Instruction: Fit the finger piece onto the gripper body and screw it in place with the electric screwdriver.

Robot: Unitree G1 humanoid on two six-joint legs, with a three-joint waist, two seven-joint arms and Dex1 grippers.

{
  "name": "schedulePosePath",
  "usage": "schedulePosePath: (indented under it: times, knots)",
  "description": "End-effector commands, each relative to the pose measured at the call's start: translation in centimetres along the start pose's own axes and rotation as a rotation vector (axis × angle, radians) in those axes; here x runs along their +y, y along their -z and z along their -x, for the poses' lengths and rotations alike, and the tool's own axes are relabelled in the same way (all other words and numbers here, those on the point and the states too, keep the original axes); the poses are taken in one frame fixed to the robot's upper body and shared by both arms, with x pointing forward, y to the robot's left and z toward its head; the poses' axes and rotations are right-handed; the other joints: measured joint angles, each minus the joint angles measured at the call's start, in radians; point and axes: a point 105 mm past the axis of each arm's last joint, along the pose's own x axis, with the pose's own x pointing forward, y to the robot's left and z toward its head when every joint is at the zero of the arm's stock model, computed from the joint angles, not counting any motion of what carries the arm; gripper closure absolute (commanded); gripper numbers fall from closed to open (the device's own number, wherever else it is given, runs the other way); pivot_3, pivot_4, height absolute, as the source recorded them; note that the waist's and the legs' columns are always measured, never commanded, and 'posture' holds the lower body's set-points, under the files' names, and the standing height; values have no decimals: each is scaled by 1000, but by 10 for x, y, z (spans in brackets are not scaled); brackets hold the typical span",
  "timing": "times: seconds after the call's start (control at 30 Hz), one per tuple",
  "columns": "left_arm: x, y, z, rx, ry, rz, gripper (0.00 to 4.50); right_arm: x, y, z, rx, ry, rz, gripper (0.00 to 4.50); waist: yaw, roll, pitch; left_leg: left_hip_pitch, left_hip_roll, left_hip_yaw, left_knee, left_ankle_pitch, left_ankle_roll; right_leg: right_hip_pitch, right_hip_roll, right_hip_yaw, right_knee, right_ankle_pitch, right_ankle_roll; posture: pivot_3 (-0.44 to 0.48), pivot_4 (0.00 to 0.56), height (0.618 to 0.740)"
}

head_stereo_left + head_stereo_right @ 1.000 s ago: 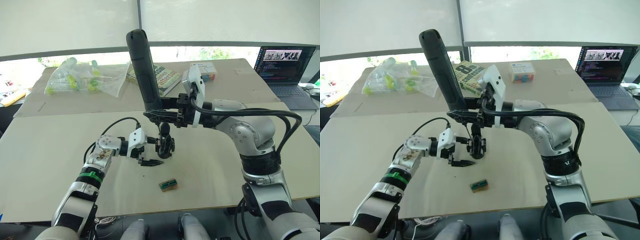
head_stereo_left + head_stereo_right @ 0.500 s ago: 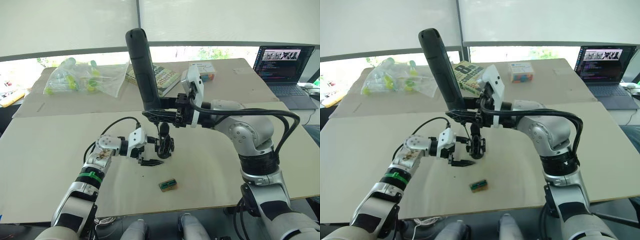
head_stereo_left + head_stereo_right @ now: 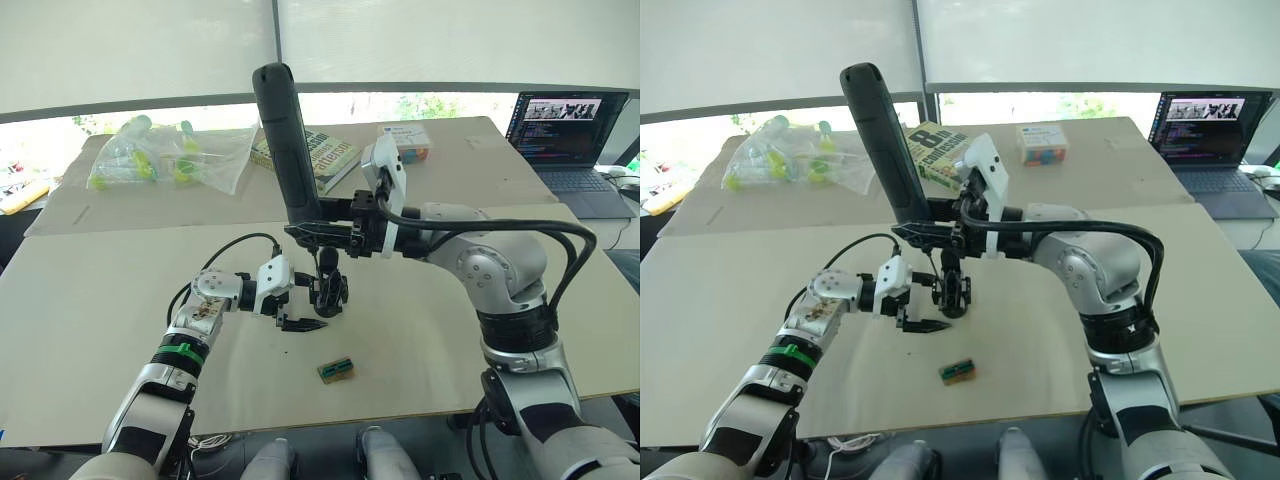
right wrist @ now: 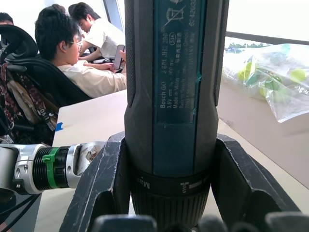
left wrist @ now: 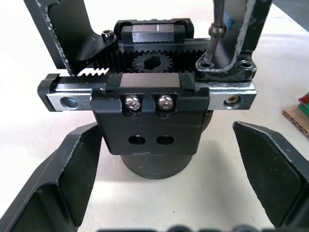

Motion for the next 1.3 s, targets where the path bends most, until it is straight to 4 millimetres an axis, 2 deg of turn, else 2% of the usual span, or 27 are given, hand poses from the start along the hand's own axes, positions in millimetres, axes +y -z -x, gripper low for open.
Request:
schedulePosePath:
  times: [0.03, 0.97, 1.3]
  knots:
    - [0, -7, 0, -15, -1, -37, 0, 7, -19, 2, -71, -17, 63, 2589, 0, 0, 0, 0, 0, 0, 0, 0, 0, 0, 0, 0, 0, 0, 0, 0, 150, 740]
    - [-1, -5, 1, -13, -5, -35, 0, 7, -29, 0, -90, -22, 109, 2589, -1, 0, 0, 0, 0, 0, 0, 0, 0, 0, 0, 0, 0, 0, 0, 0, 150, 740]
    - [-1, -5, 1, -13, -6, -37, 0, 8, -27, 0, -88, -23, 98, 2589, -1, 0, 0, 0, 0, 0, 0, 0, 0, 0, 0, 0, 0, 0, 0, 0, 150, 740]
